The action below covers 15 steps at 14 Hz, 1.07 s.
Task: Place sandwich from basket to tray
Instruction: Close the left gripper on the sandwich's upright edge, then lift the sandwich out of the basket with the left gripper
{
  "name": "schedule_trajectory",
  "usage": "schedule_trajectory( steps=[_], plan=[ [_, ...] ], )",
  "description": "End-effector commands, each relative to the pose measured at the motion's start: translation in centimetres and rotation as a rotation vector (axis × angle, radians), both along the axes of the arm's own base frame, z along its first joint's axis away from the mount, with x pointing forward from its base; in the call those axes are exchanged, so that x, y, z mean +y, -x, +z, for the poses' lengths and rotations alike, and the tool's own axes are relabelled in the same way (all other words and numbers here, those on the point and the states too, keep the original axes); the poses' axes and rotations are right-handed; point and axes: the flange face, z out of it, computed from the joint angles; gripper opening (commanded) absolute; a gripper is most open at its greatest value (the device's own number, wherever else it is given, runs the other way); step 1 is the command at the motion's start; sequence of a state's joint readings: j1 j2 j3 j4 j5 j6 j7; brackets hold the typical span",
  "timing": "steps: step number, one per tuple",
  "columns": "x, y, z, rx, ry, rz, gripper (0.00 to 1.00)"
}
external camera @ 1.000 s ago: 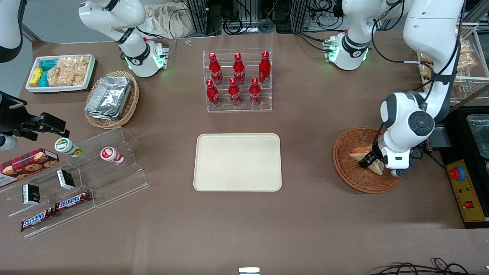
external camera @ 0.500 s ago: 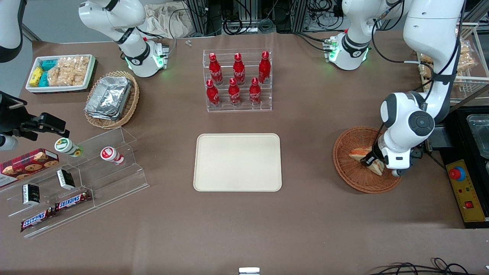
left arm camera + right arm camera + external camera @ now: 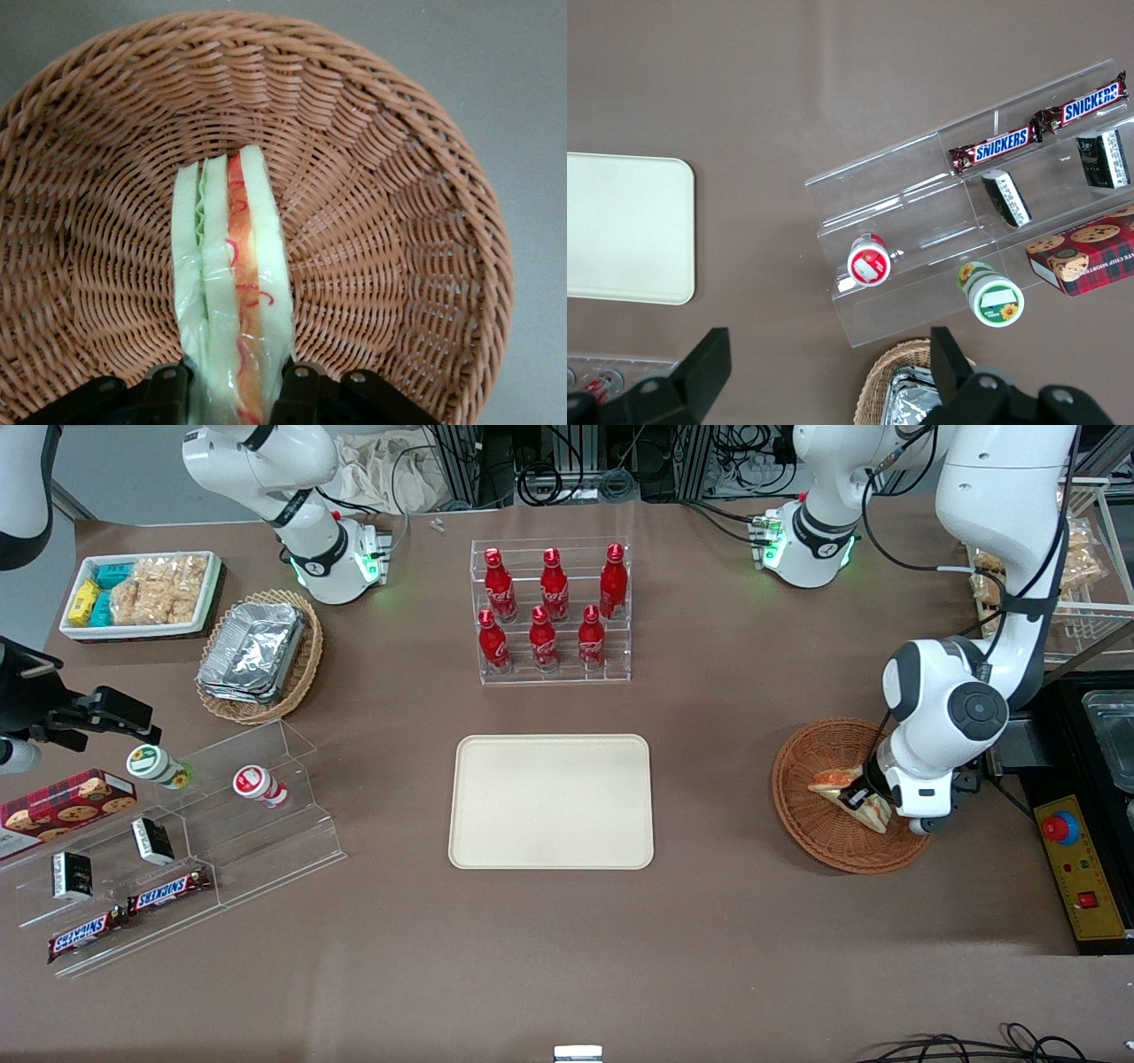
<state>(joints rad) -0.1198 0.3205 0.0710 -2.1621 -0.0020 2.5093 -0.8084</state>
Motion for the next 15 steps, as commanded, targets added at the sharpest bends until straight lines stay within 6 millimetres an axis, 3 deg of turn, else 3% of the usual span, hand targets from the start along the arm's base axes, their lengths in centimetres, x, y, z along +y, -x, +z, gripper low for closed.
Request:
schedule_trajectory(
  steps=[1, 4, 10, 12, 15],
  plan=[
    [0.5, 0.1, 3.3, -0.047, -0.002, 0.025, 0.00],
    [-0.4, 0.3, 8.1, -0.022, 0.001, -0.009, 0.00],
    [-6.3, -0.5, 16.5, -0.075, 0.006, -0.300, 0.00],
    [-8.8, -1.3, 19.5, -0.070, 0.006, -0.412, 0.00],
    [-15.0, -0.6, 22.9, -0.047, 0.015, -0.591, 0.00]
  ],
)
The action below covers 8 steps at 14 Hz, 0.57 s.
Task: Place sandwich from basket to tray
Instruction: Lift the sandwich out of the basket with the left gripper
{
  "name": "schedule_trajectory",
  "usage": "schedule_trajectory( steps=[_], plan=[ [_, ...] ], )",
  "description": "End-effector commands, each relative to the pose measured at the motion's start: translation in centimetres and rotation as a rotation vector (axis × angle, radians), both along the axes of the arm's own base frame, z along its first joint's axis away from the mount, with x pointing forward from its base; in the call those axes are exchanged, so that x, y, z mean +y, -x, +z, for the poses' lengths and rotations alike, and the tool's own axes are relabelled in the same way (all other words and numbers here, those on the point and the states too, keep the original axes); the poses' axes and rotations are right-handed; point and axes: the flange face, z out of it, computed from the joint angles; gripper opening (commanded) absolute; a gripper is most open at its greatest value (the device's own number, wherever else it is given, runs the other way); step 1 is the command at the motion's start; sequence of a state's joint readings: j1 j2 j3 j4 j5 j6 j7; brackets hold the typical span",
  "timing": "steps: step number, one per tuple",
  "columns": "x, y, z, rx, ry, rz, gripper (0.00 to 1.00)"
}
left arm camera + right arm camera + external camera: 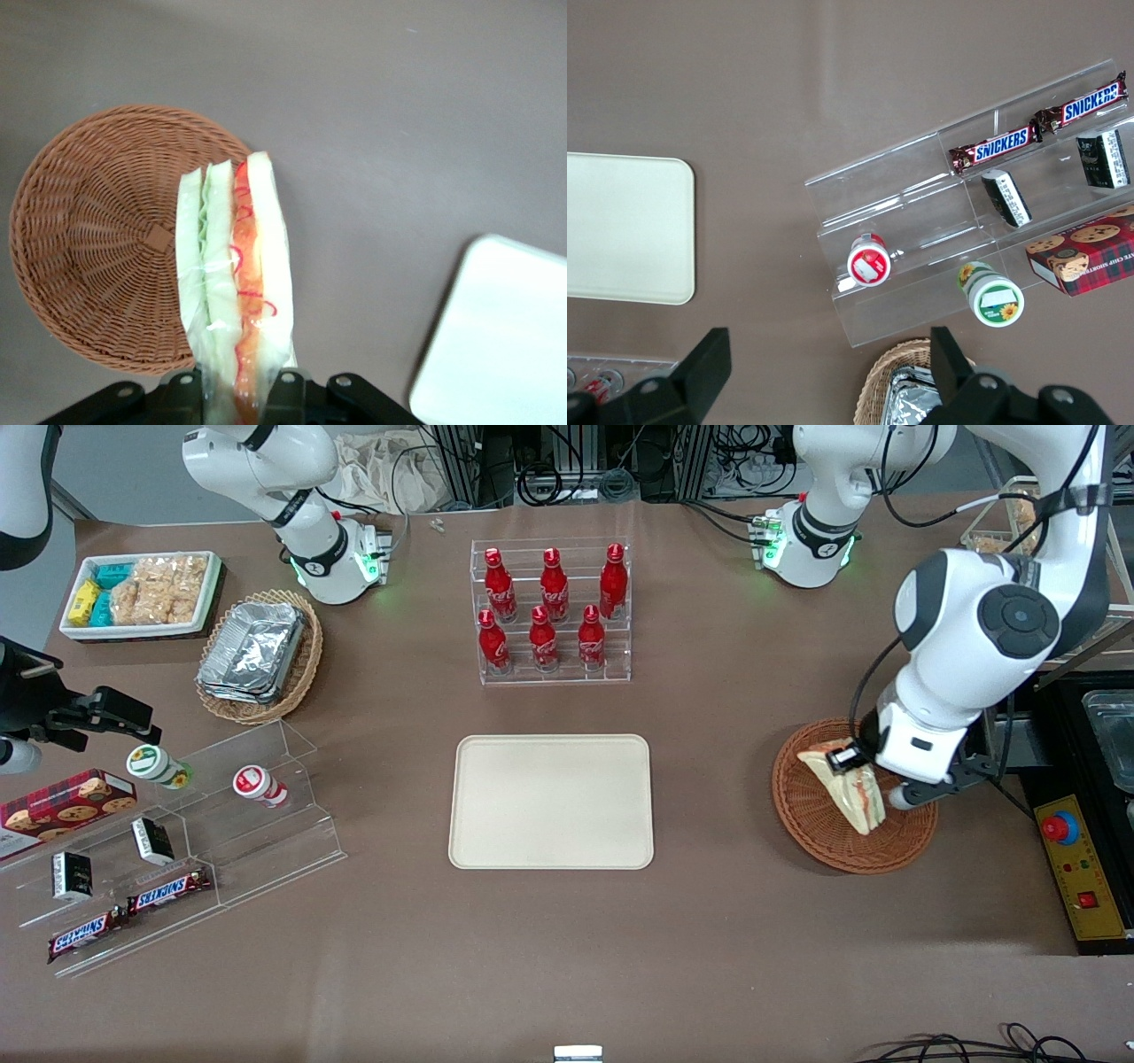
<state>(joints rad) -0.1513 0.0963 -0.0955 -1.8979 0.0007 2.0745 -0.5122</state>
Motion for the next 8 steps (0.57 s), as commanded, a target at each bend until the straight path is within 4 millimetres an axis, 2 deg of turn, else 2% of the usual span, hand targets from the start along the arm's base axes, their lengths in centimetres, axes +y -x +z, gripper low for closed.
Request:
schedule_trajectory(
  steps=[1, 3, 6, 8],
  plan=[
    [-5.8, 0.7, 2.3, -0.005, 0.000, -0.134, 0.00],
    [-10.8, 1.9, 2.0, 0.003, 0.023, -0.204, 0.00],
    [-17.1, 4.1, 0.2, 0.028, 0.018, -0.288, 0.00],
    [-21.7, 5.1, -1.7, 0.029, -0.017, -0.294, 0.00]
  ],
)
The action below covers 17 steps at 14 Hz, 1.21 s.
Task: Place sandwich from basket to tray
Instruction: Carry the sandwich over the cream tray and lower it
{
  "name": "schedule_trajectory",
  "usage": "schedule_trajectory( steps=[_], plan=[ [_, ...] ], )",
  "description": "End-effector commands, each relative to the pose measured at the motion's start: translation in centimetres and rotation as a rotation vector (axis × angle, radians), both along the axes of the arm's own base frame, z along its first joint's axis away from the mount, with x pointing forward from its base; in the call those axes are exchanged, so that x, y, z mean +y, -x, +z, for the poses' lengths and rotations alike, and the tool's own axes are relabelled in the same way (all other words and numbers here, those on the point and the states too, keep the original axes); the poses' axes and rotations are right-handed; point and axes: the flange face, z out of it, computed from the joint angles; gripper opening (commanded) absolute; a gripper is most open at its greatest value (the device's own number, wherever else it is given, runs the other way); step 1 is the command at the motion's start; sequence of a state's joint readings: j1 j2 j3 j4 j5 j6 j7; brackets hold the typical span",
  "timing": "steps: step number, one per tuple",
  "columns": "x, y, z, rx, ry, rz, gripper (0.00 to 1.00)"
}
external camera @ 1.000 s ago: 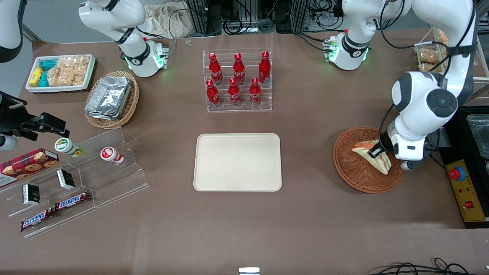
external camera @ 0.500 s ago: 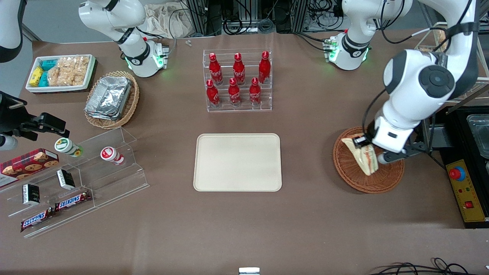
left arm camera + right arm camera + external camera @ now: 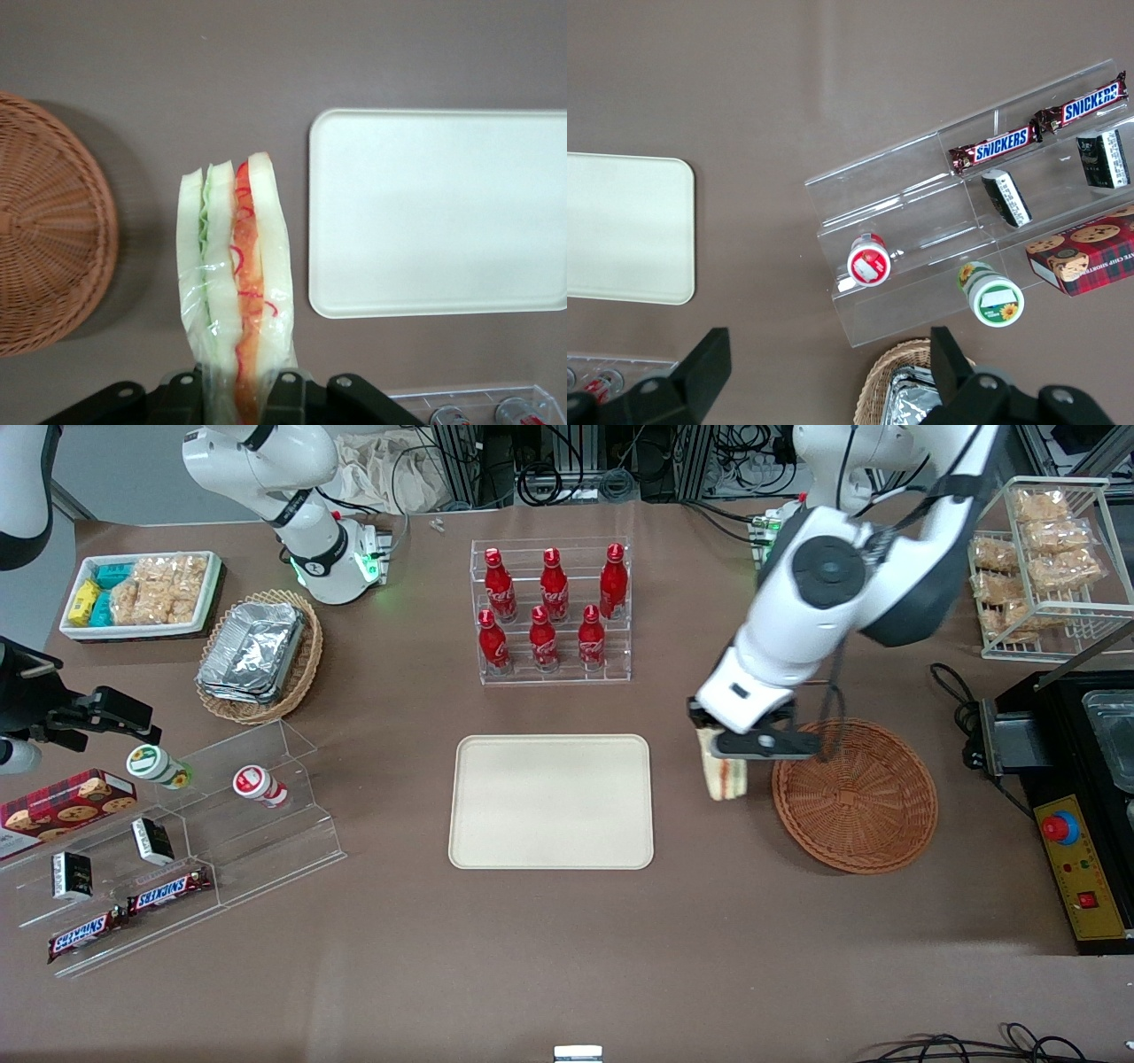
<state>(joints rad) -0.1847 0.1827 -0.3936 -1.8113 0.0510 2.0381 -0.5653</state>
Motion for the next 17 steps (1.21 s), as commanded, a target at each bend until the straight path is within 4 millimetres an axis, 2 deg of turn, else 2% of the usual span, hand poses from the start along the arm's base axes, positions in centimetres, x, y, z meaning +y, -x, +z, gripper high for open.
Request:
schedule_trajectory(
  steps=[1, 2, 4, 6, 8, 12, 15, 17],
  plan=[
    [-6.6, -0.5, -2.6, 0.002, -0.030, 0.016, 0.00],
    [-9.2, -1.2, -4.7, -0.004, -0.045, 0.039, 0.00],
    [-12.2, -2.6, -8.2, -0.019, -0.070, 0.070, 0.00],
    [-13.8, -2.4, -11.5, -0.010, -0.089, 0.063, 0.00],
    [-14.0, -2.9, -13.4, -0.007, -0.092, 0.060, 0.00],
    [-14.3, -3.0, -16.1, -0.005, -0.078, 0.040, 0.00],
    [-13.3, -3.1, -18.5, -0.008, -0.130, 0.015, 0.00],
    [-13.3, -2.3, -19.8, -0.003, -0.135, -0.001, 0.00]
  ],
)
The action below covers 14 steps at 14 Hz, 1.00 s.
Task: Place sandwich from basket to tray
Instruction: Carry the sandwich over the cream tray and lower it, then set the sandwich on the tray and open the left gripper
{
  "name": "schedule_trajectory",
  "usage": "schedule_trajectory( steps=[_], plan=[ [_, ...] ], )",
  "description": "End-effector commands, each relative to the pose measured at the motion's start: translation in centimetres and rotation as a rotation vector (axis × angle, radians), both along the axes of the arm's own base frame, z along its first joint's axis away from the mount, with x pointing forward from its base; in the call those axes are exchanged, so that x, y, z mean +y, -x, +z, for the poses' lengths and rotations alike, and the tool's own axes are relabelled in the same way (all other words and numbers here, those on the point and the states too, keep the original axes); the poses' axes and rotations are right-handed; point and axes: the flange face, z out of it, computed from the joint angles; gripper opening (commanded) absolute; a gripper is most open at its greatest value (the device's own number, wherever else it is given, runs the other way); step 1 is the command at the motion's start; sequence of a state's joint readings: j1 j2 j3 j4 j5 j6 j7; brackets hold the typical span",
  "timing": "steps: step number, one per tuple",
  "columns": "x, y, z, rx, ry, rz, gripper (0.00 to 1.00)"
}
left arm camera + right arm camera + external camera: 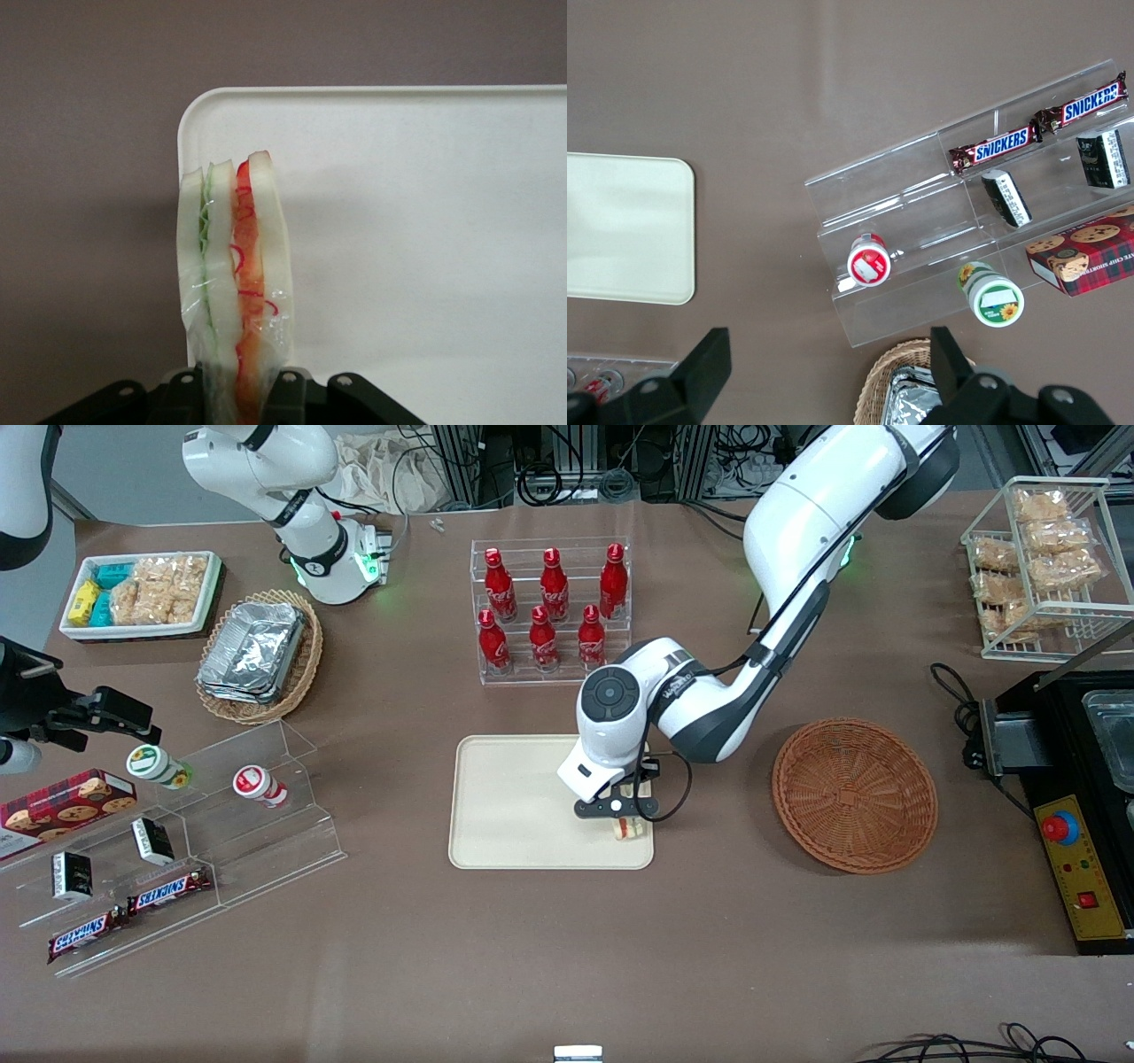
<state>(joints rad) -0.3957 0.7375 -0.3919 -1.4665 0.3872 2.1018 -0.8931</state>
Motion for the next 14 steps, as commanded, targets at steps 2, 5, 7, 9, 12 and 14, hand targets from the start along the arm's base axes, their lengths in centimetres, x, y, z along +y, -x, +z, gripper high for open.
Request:
schedule_trajectory(
  steps=[2, 5, 7, 9, 12, 14],
  plan=[
    [0.1, 0.8, -1.7, -0.009, -0.010, -0.040, 0.00],
    [0.3, 1.3, -2.5, 0.002, -0.021, -0.082, 0.00],
    [0.3, 1.4, -2.9, -0.001, -0.015, -0.084, 0.00],
    [0.4, 1.6, -3.1, -0.003, -0.012, -0.088, 0.00],
    [0.4, 1.6, -3.3, -0.003, -0.011, -0.087, 0.00],
    [0.4, 1.6, -3.4, -0.001, -0.013, -0.087, 0.22]
  ],
)
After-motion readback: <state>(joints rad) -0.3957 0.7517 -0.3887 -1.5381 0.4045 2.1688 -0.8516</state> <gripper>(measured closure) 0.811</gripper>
